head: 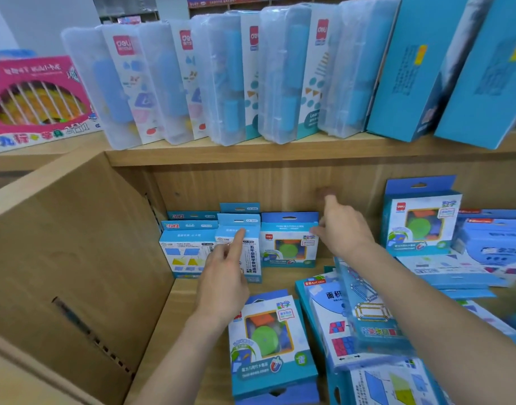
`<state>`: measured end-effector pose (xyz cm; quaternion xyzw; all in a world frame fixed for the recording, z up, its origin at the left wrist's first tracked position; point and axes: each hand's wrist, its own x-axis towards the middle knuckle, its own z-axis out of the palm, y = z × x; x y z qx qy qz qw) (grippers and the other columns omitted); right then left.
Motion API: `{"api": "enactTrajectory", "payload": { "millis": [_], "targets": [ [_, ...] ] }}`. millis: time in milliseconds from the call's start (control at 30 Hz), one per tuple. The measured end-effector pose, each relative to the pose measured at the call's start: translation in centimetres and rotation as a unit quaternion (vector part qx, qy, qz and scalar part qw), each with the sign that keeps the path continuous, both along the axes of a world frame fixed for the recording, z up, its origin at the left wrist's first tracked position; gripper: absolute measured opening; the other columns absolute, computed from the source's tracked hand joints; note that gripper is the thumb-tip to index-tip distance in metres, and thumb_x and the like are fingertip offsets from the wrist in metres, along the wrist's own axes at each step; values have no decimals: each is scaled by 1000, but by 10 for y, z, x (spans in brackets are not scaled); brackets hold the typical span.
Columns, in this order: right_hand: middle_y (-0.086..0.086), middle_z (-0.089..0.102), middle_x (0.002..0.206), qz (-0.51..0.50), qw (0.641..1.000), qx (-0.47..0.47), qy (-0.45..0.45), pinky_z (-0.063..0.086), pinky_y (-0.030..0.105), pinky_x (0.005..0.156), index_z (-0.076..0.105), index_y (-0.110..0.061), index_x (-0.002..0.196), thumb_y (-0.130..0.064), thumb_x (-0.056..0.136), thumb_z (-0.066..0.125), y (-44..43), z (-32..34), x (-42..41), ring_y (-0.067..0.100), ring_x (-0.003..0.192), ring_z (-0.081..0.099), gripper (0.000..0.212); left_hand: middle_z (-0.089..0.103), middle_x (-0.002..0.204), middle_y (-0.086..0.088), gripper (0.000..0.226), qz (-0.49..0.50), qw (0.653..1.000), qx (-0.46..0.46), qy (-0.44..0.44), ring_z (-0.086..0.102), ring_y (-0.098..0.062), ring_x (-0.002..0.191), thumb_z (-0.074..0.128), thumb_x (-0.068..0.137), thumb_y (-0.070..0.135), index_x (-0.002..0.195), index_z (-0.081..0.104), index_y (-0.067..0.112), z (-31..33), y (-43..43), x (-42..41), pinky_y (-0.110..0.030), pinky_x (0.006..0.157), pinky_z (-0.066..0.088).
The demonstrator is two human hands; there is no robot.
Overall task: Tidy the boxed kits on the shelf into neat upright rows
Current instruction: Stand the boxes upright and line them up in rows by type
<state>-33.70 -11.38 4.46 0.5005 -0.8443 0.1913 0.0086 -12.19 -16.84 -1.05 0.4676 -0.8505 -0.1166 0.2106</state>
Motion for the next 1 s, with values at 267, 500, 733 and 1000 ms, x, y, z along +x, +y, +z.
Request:
{"api": "enactTrajectory", "payload": {
  "millis": [267, 500, 733, 1000],
  "targets": [
    [1, 72, 95, -36, 942, -111, -316, 50, 36, 78, 61, -33, 89, -37, 87, 63, 118, 24, -31, 19, 84, 66, 5, 58, 111, 3, 47, -79, 990, -24, 118, 56, -19, 104, 55, 88, 11, 134, 52, 23, 33, 44, -7, -30, 86, 43],
    [-8, 66, 110, -76, 977, 10, -200, 47, 35, 81, 50, -33, 122, -51, 92, 48, 163, -25, 1, 18, 104, 61, 35, 60, 123, 6, 74, -187, 982, -1, -9, 45, -18, 118, 7, 83, 62, 130, 49, 24, 27, 125, -66, -30, 93, 38],
    [-11, 65, 118, -70, 974, -43, -213, 45, 30, 76, 47, -33, 129, -41, 96, 46, 168, -36, 14, 17, 104, 61, 34, 57, 124, -2, 70, -174, 982, 71, -4, 45, -19, 116, 39, 94, 55, 150, 6, 29, 20, 142, -79, -29, 89, 37],
    [-21, 71, 100, -27, 926, -229, -298, 52, 31, 78, 43, -52, 113, -22, 82, 72, 170, -8, 28, 1, 92, 67, 52, 58, 113, 37, 77, -167, 881, 270, 352, 62, 1, 100, 70, 84, 11, 133, 28, 53, 29, 144, -63, -29, 86, 53]
  ]
}}
